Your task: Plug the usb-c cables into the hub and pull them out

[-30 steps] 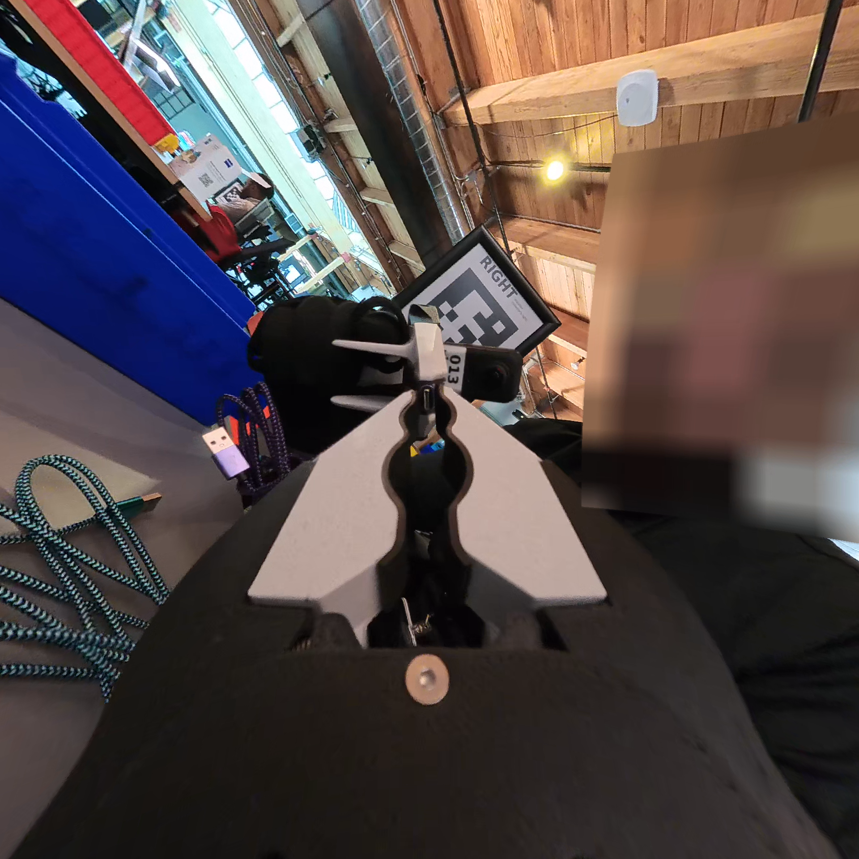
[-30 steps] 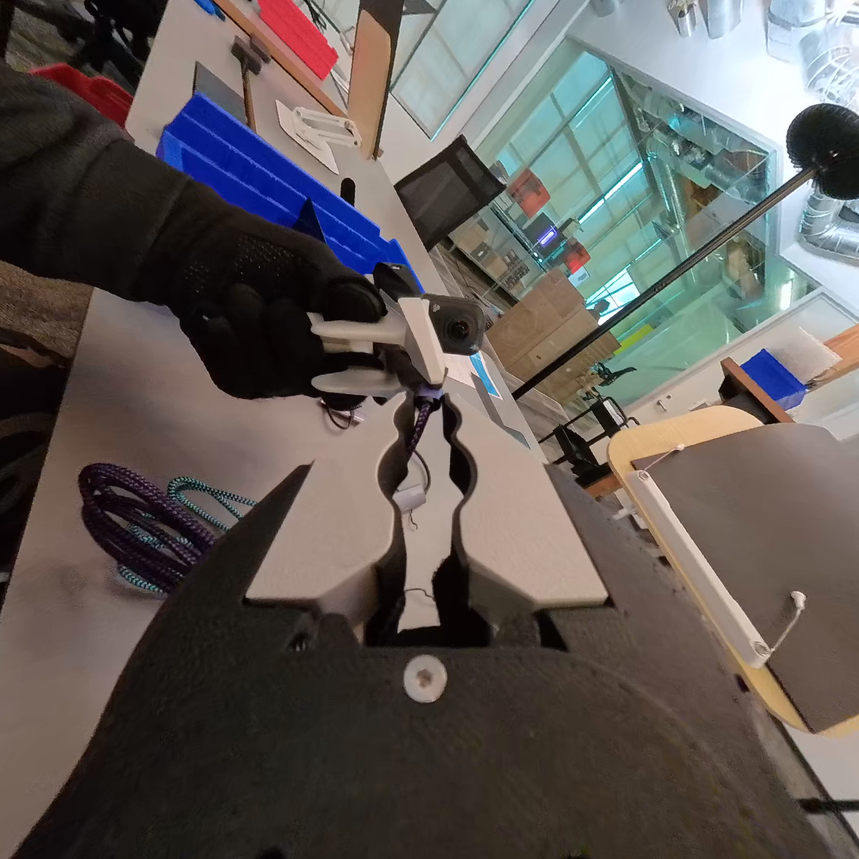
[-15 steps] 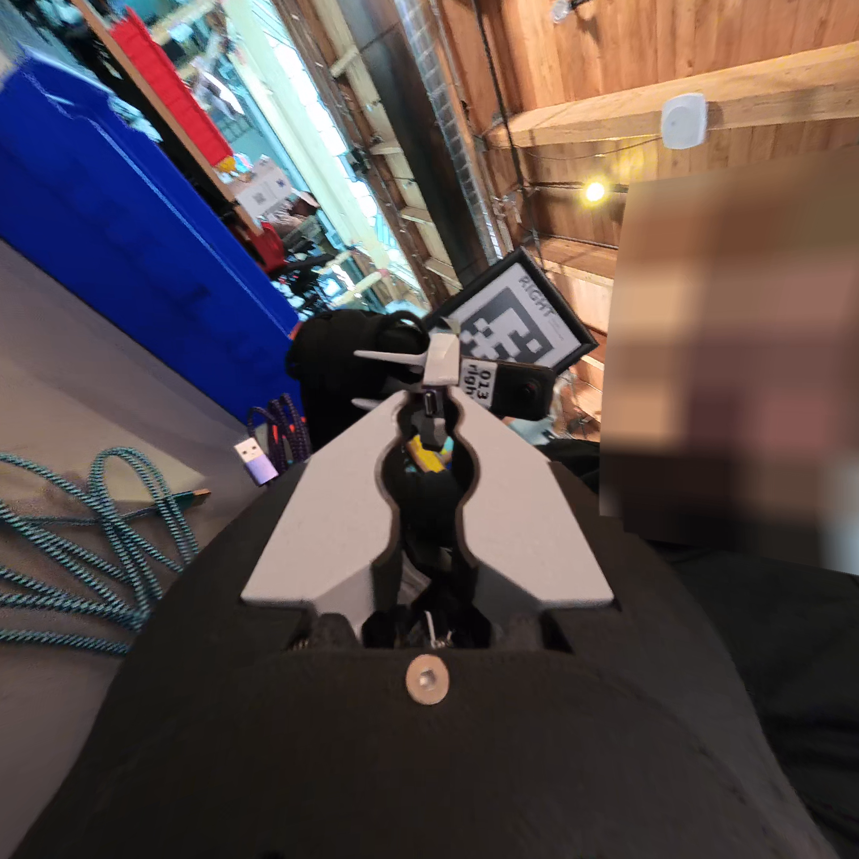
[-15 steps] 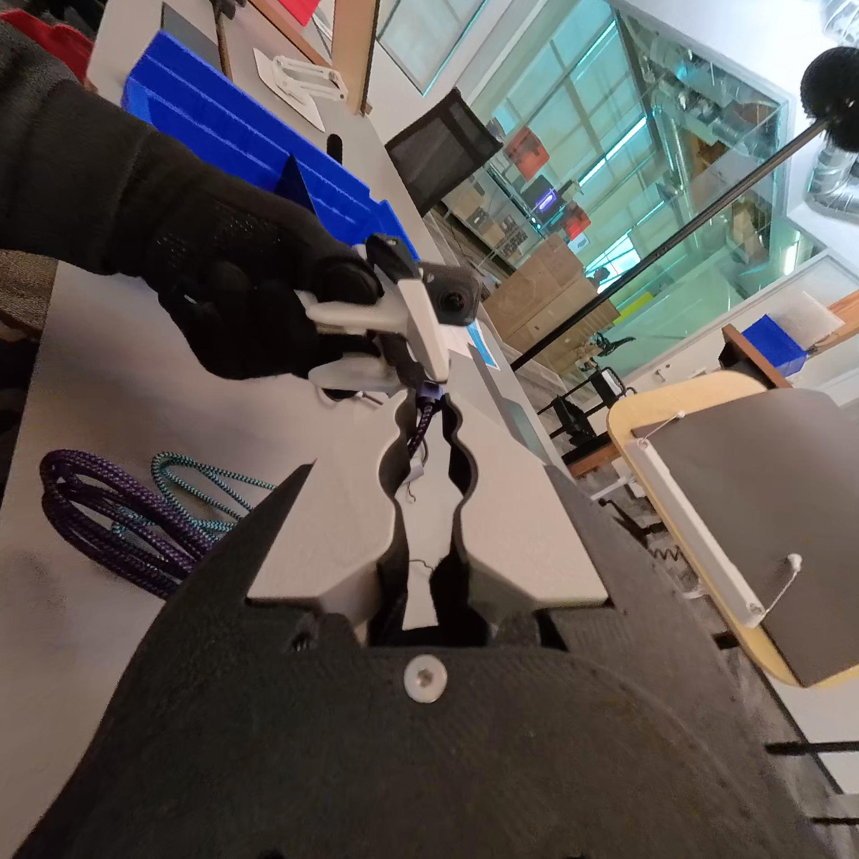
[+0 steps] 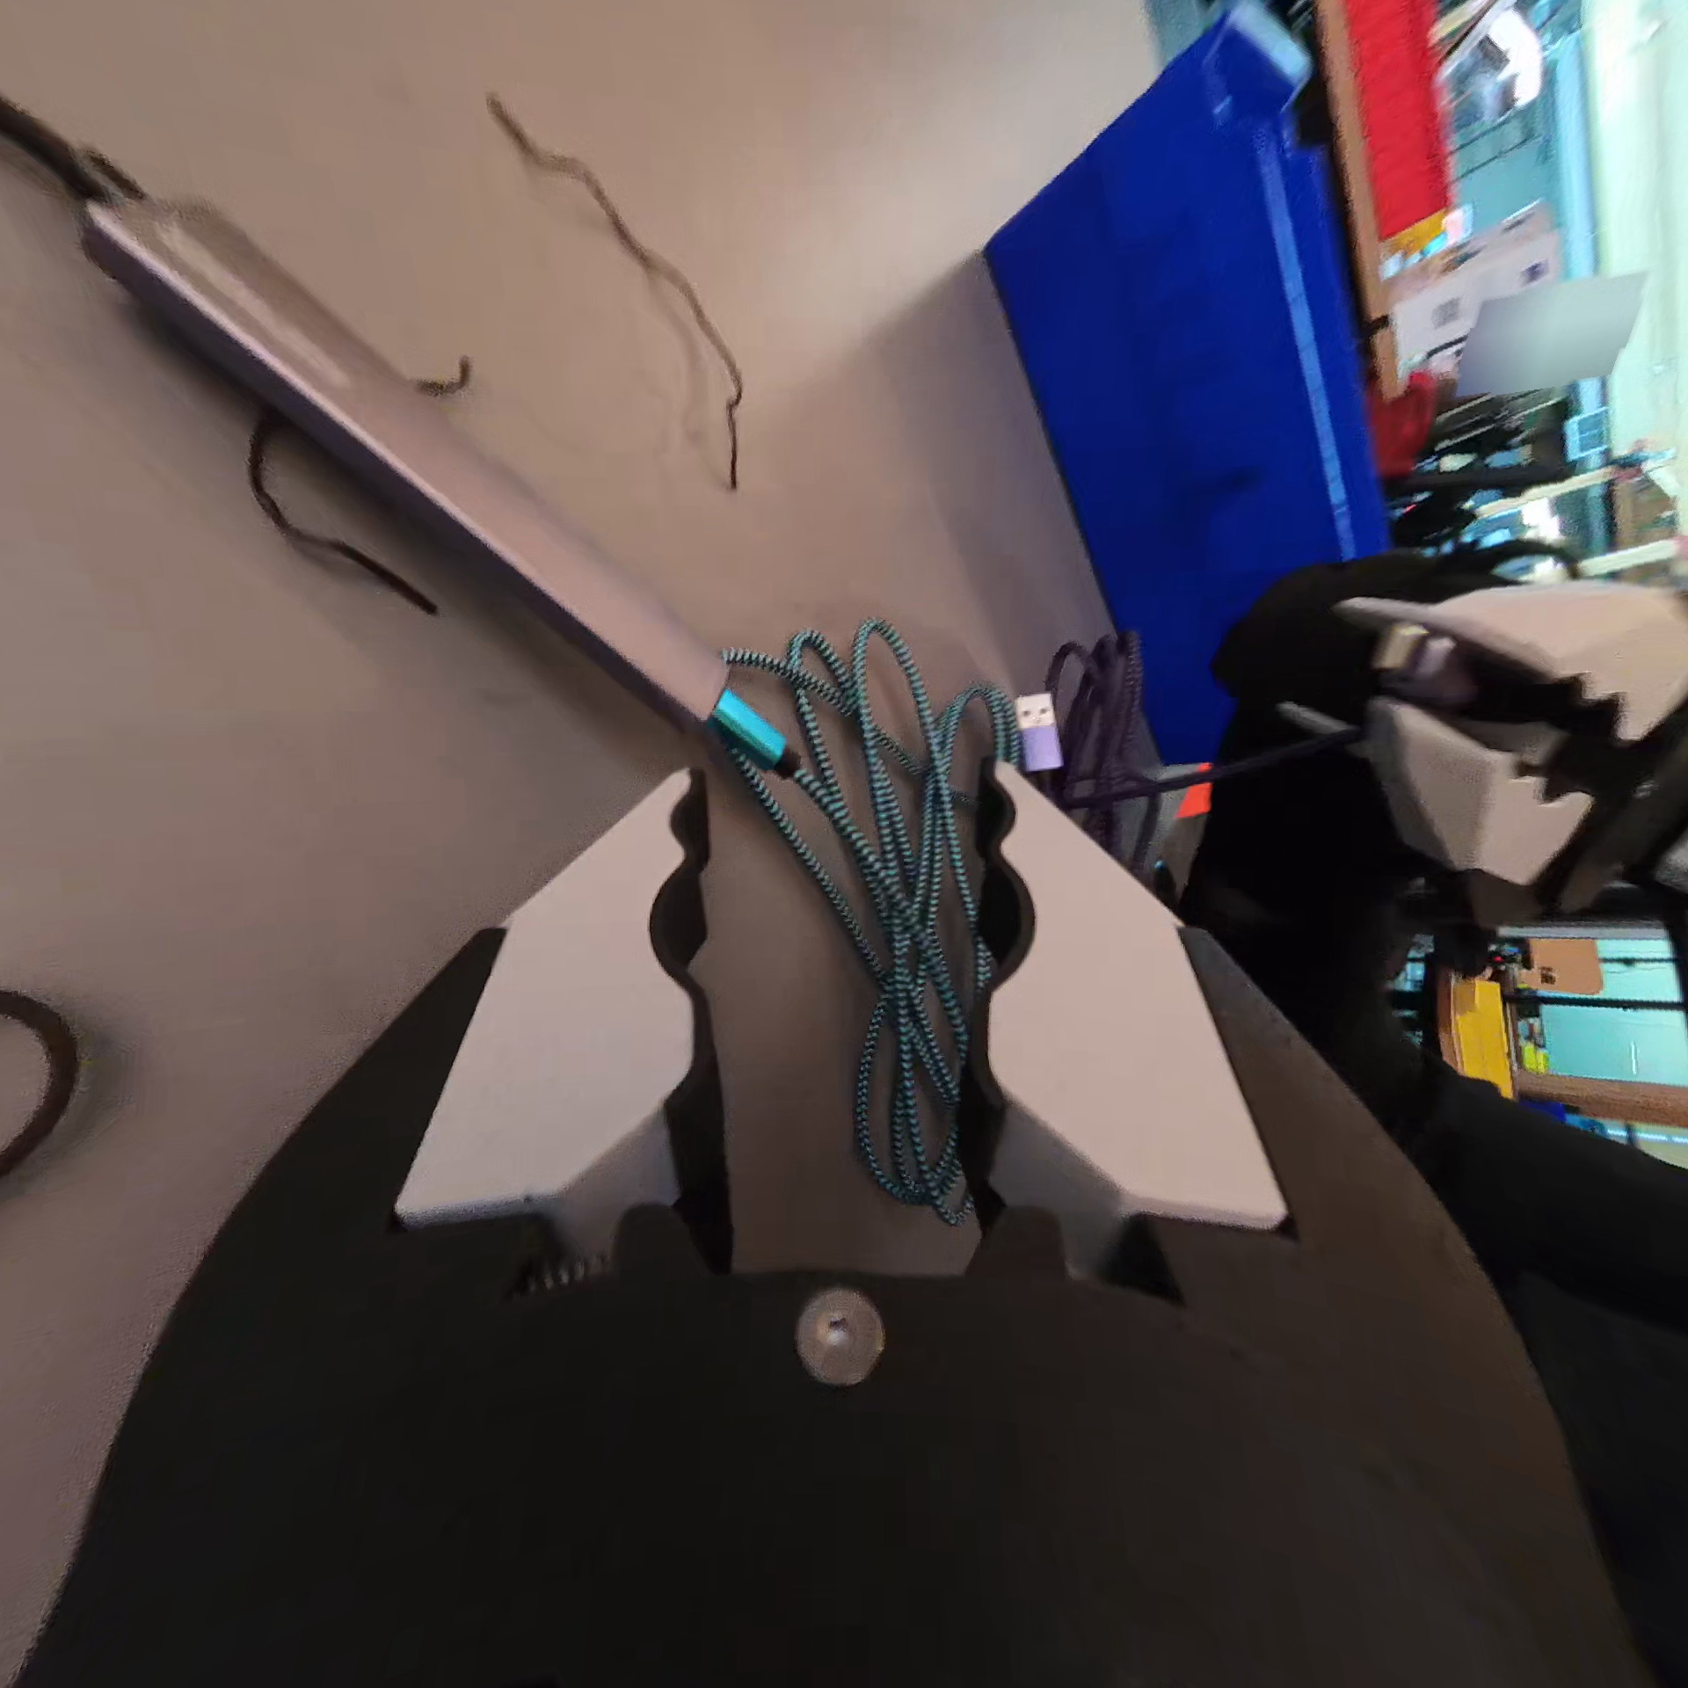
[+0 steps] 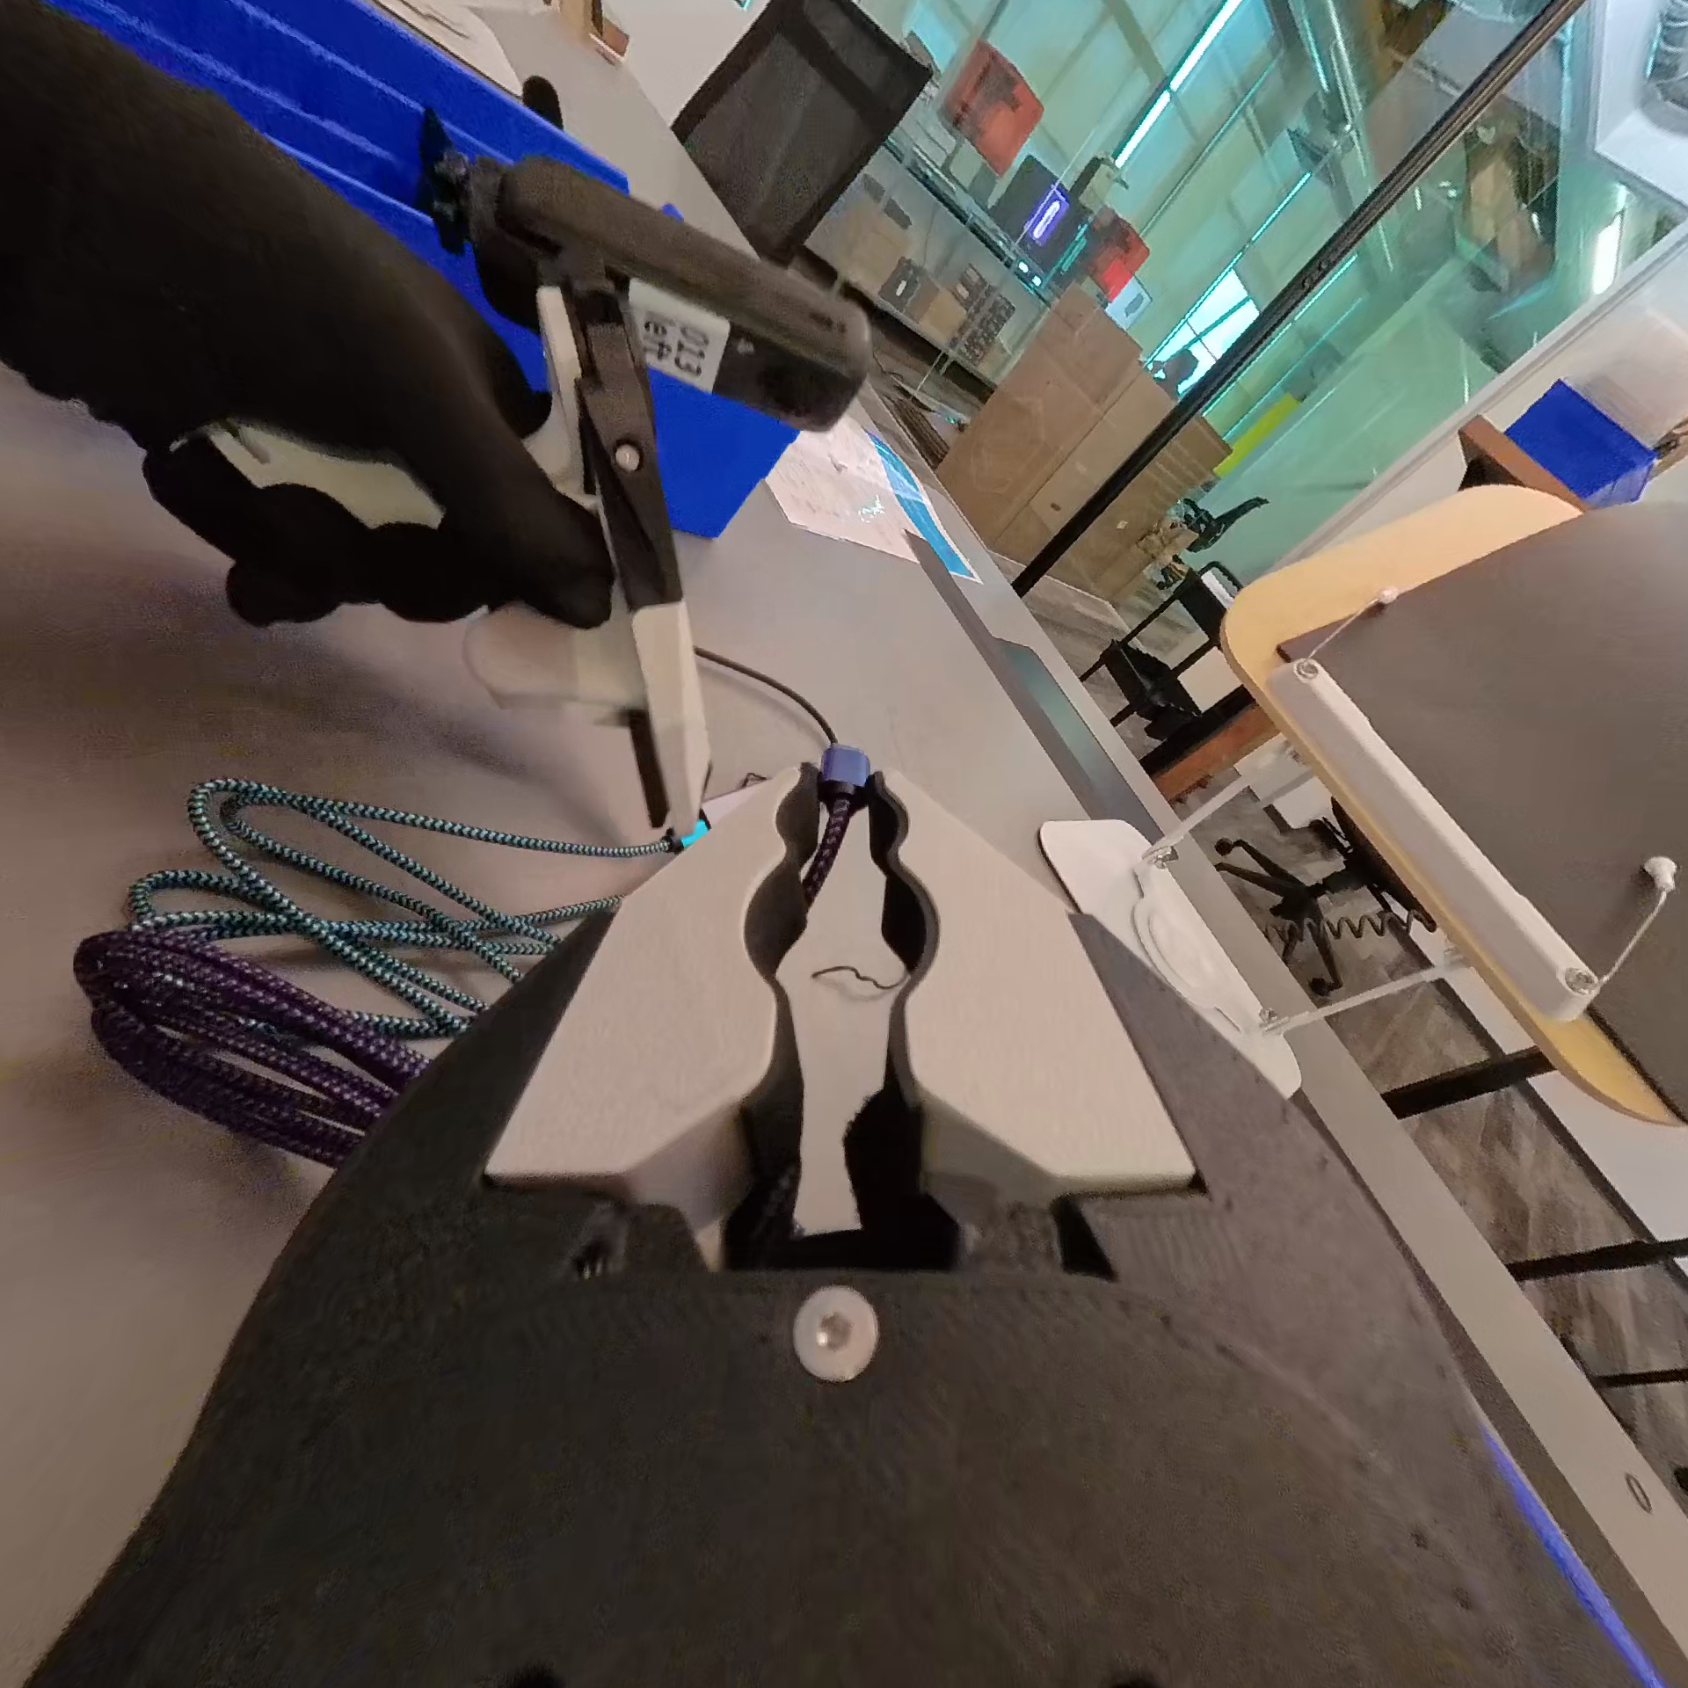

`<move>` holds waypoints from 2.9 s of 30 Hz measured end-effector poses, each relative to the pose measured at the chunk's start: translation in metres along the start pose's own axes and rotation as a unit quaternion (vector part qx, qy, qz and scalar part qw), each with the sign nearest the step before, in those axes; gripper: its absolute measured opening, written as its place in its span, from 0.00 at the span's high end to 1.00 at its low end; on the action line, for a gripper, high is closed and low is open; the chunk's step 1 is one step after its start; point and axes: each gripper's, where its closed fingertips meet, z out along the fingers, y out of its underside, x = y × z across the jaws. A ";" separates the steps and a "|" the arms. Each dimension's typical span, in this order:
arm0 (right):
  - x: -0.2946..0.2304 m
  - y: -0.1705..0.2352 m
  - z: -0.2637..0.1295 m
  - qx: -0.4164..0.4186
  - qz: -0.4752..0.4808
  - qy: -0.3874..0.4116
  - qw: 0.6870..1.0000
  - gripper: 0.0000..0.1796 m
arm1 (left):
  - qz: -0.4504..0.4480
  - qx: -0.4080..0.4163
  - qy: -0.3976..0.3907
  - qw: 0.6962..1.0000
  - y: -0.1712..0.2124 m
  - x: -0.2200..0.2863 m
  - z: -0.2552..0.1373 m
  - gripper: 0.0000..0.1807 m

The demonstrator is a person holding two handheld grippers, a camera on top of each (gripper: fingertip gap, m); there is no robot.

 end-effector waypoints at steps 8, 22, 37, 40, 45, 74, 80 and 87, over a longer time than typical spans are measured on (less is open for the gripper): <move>0.003 0.003 -0.003 0.007 0.012 0.002 1.000 0.96 | -0.074 0.018 0.024 0.997 -0.008 -0.011 0.020 0.83; 0.004 0.009 -0.004 0.012 0.031 -0.001 0.999 0.96 | -0.071 0.053 0.176 0.981 -0.019 0.018 0.007 0.96; 0.001 0.010 -0.002 0.014 0.037 -0.007 0.999 0.96 | -0.103 -0.018 0.134 0.986 -0.002 -0.002 0.014 0.78; 0.002 0.010 -0.003 0.017 0.040 -0.007 0.999 0.96 | -0.115 -0.008 0.129 0.985 -0.012 -0.007 0.017 0.81; 0.003 0.010 -0.004 0.019 0.042 -0.006 0.999 0.95 | -0.108 0.016 0.123 0.986 -0.025 -0.010 0.019 0.81; 0.008 0.010 -0.005 0.029 0.055 -0.003 0.998 0.95 | -0.194 0.092 0.095 0.972 -0.073 -0.042 0.026 0.81; 0.009 0.012 -0.003 0.028 0.058 -0.006 0.998 0.96 | -0.196 0.080 0.130 0.969 -0.079 -0.031 0.038 0.96; 0.010 0.016 -0.003 0.030 0.073 -0.007 0.997 0.95 | -0.156 0.082 0.233 0.956 -0.074 0.006 0.024 0.96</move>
